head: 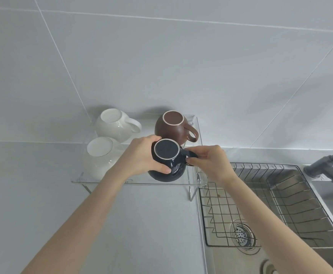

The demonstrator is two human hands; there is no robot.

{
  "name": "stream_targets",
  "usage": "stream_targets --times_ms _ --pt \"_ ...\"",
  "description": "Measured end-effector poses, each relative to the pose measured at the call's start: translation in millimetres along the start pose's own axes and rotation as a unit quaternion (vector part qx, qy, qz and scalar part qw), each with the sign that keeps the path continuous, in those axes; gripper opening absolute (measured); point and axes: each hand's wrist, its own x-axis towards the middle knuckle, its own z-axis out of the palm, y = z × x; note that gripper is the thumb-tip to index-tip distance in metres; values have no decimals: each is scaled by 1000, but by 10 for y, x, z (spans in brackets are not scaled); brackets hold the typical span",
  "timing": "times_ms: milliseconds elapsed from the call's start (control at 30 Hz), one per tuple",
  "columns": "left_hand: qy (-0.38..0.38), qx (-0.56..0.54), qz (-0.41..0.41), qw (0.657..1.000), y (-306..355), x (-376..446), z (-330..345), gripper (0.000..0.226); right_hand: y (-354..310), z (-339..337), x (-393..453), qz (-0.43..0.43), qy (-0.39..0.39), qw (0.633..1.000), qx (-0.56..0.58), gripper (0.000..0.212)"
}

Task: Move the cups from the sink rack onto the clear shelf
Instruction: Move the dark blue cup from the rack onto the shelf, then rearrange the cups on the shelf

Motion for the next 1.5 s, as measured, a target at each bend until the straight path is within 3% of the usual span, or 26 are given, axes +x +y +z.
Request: stream_targets --times_ms 167,333,500,567,633,700,867,967,1167,1300,1500 --pt "23 -2 -4 1000 18 -25 55 81 -40 -56 49 -24 -7 998 -50 31" --pt "34 -7 -11 999 -5 -31 83 88 -32 -65 45 -21 -5 999 -27 31" --pt "-27 -32 -16 999 10 -11 -5 75 -56 -197 87 7 -67 998 -20 48" --pt "-12 -132 -29 991 52 71 -139 64 -95 -281 143 -5 -29 999 16 49" --pt "64 -163 -30 984 74 273 -299 71 -109 -292 256 -22 78 997 0 47" --pt "84 -140 -15 986 115 491 -394 74 -113 -226 400 -30 123 990 -58 46" --pt "2 -49 1 999 50 778 -288 85 -22 -71 571 -79 87 985 -128 18" --pt "-1 -53 17 998 -37 815 -227 73 14 -93 599 -100 84 981 -145 17" --pt "65 -12 47 997 -24 755 -143 46 -82 -207 694 -110 61 978 -167 20" --pt "116 27 34 992 -59 758 -79 54 -111 -292 813 -92 22 982 -162 21" --pt "132 29 13 991 -113 808 -34 55 -63 -315 856 -83 0 984 -156 24"
